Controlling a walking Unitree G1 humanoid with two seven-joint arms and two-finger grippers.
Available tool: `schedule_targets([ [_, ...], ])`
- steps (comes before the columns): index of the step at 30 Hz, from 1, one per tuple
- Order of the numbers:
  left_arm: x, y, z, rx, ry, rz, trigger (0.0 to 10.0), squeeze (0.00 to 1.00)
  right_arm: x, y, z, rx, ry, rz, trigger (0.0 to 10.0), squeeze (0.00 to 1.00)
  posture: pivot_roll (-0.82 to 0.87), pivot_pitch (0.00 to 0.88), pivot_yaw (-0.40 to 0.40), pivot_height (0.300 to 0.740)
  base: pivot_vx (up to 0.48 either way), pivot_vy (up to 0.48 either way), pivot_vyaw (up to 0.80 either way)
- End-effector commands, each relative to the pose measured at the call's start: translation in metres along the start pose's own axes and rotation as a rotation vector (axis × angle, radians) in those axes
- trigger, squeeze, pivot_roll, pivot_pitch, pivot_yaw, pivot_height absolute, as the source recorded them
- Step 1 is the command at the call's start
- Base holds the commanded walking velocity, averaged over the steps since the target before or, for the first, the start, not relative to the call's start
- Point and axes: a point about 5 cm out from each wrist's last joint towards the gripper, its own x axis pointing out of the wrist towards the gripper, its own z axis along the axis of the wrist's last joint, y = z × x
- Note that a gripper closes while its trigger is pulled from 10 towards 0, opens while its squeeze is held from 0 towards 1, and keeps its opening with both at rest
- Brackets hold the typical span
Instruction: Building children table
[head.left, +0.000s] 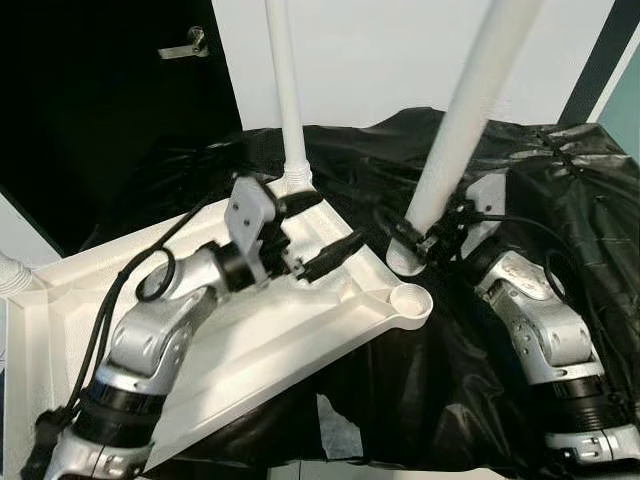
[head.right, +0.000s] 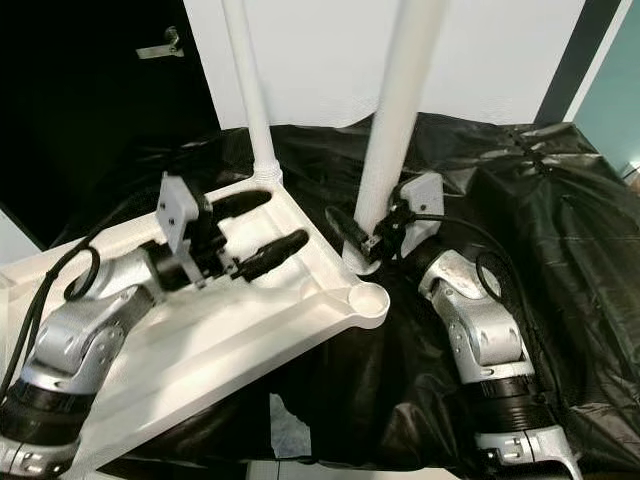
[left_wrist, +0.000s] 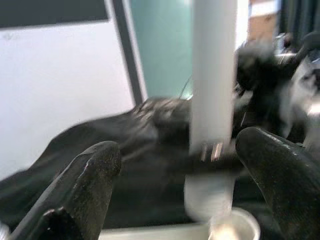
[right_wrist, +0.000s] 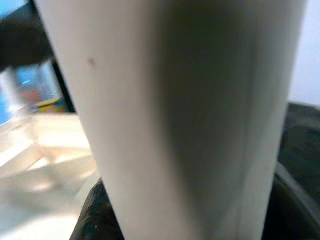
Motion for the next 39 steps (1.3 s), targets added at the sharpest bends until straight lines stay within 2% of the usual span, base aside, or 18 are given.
schedule_targets([
  [1, 0.000, -0.002, 0.003, -0.013, -0.015, -0.030, 10.0, 0.86, 0.002, 0.003, -0.002, 0.004, 0.016, 0.037, 10.0, 0.00, 0.00, 0.000, 0.009, 0.740, 0.000, 0.000, 0.00],
  [2, 0.004, -0.003, 0.008, -0.026, -0.044, -0.047, 10.0, 0.00, 0.003, 0.006, -0.004, 0.002, 0.035, 0.071, 10.0, 0.00, 0.00, 0.000, 0.006, 0.740, 0.000, 0.000, 0.00],
  [4, 0.009, -0.004, 0.015, -0.046, -0.079, -0.074, 10.0, 0.00, 0.005, 0.010, -0.009, 0.004, 0.064, 0.126, 10.0, 0.00, 0.00, 0.000, 0.005, 0.740, 0.000, 0.000, 0.00],
  [10, 0.017, -0.005, 0.021, -0.041, -0.101, -0.119, 10.0, 0.00, 0.007, 0.018, -0.012, 0.006, 0.094, 0.208, 10.0, 0.00, 0.01, 0.000, -0.002, 0.740, 0.000, 0.000, 0.00],
  [13, 0.023, -0.004, 0.024, -0.034, -0.097, -0.151, 10.0, 0.00, 0.010, 0.026, -0.014, -0.005, 0.115, 0.291, 10.0, 0.00, 0.01, 0.000, -0.003, 0.740, 0.000, 0.000, 0.00],
  [17, 0.035, 0.000, 0.028, -0.097, -0.045, -0.198, 10.0, 0.00, 0.013, 0.029, -0.014, -0.032, 0.157, 0.407, 10.0, 0.00, 0.01, 0.000, -0.004, 0.740, 0.000, 0.000, 0.00],
  [22, 0.038, 0.001, 0.030, -0.095, -0.032, -0.203, 10.0, 0.00, 0.013, 0.028, -0.013, -0.043, 0.170, 0.432, 10.0, 0.00, 0.01, 0.000, -0.003, 0.740, 0.000, 0.000, 0.00],
  [25, 0.041, 0.007, 0.036, -0.200, -0.031, -0.246, 10.0, 0.00, 0.014, 0.023, -0.013, -0.099, 0.198, 0.474, 10.0, 0.00, 0.01, 0.000, 0.000, 0.740, 0.000, 0.000, 0.00],
  [26, 0.041, 0.007, 0.036, -0.200, -0.031, -0.246, 10.0, 0.00, 0.014, 0.023, -0.013, -0.099, 0.198, 0.474, 10.0, 0.00, 0.01, 0.000, 0.000, 0.740, 0.000, 0.000, 0.00],
  [27, 0.041, 0.009, 0.039, -0.234, -0.038, -0.261, 3.8, 0.00, 0.014, 0.021, -0.012, -0.112, 0.204, 0.484, 10.0, 0.00, 0.01, 0.000, -0.001, 0.740, 0.000, 0.000, 0.00],
  [29, 0.039, 0.011, 0.042, -0.262, -0.050, -0.278, 3.8, 0.00, 0.015, 0.020, -0.011, -0.122, 0.205, 0.487, 10.0, 0.00, 0.01, 0.000, -0.001, 0.740, 0.000, 0.000, 0.00],
  [30, 0.038, 0.013, 0.045, -0.279, -0.065, -0.281, 0.0, 0.00, 0.016, 0.019, -0.011, -0.123, 0.202, 0.489, 10.0, 0.00, 0.01, 0.000, -0.001, 0.740, 0.000, 0.000, 0.00],
  [33, 0.036, 0.016, 0.053, -0.302, -0.103, -0.281, 0.0, 0.00, 0.017, 0.021, -0.009, -0.124, 0.195, 0.494, 10.0, 0.00, 0.01, 0.000, 0.002, 0.740, 0.000, 0.000, 0.00],
  [39, 0.039, 0.017, 0.058, -0.301, -0.111, -0.263, 0.0, 0.00, 0.021, 0.016, -0.009, -0.120, 0.187, 0.467, 10.0, 0.00, 0.02, 0.000, 0.006, 0.740, 0.000, 0.000, 0.00],
])
